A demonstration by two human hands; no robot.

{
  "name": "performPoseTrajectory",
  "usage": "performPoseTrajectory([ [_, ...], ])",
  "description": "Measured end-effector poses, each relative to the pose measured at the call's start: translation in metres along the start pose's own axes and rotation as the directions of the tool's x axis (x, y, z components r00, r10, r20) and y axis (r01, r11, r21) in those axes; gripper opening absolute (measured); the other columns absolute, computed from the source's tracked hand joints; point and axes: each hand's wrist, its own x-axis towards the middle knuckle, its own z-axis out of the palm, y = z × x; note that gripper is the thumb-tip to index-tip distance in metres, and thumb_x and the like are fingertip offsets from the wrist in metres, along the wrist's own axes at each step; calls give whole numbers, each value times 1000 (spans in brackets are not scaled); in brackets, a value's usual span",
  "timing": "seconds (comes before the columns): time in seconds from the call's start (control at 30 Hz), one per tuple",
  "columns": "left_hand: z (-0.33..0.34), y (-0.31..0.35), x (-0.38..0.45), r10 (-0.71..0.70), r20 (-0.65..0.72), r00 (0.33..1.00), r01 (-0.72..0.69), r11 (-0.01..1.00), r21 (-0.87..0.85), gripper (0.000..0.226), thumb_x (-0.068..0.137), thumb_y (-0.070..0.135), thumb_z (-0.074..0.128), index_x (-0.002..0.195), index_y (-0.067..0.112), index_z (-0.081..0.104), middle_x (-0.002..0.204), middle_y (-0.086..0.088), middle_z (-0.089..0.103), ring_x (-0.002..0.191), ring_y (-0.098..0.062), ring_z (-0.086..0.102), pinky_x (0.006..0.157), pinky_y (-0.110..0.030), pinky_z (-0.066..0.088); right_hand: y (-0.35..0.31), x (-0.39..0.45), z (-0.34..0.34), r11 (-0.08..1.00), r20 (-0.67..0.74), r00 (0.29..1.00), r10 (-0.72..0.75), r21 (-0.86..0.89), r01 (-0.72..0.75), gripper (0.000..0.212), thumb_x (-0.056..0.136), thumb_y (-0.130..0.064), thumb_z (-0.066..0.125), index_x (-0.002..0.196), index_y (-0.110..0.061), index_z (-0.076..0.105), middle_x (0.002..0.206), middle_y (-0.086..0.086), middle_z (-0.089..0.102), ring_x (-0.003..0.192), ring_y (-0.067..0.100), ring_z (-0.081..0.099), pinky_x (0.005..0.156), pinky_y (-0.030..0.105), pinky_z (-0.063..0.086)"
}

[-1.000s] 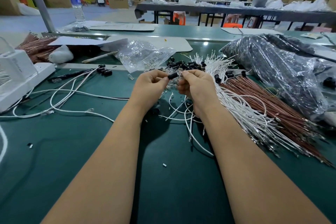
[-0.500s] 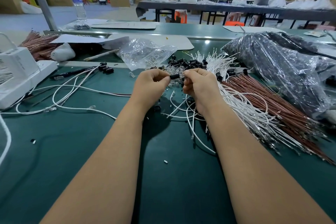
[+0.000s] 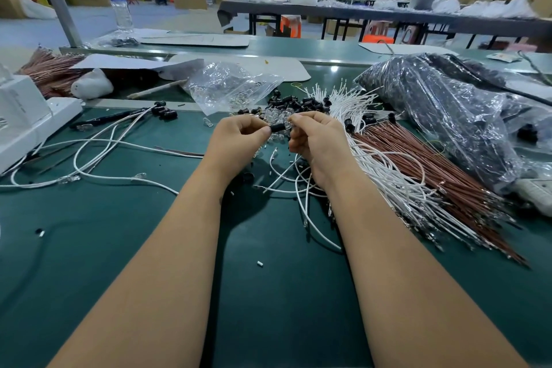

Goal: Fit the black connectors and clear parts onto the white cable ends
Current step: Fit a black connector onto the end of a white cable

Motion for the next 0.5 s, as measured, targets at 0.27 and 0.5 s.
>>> performPoseTrajectory([
  [0.27,-1,1,0,-44,26,999,45,998,-37,13,88,20,66,76,24,69,73,-3,64,64,-11,52,54,-9,42,0,1,-1,1000,6,1000,-2,8,2,11,92,-8,59,81,-8,62,58,0,55,48,12,50,52,24,48],
  [0.5,-3,1,0,-54,65,996,56,998,-36,13,87,19,68,75,26,69,73,-4,63,65,-12,52,60,-17,42,1,2,-1,1000,-15,1000,10,1,-10,11,92,-10,59,82,-7,62,56,-2,53,46,9,49,51,24,46],
])
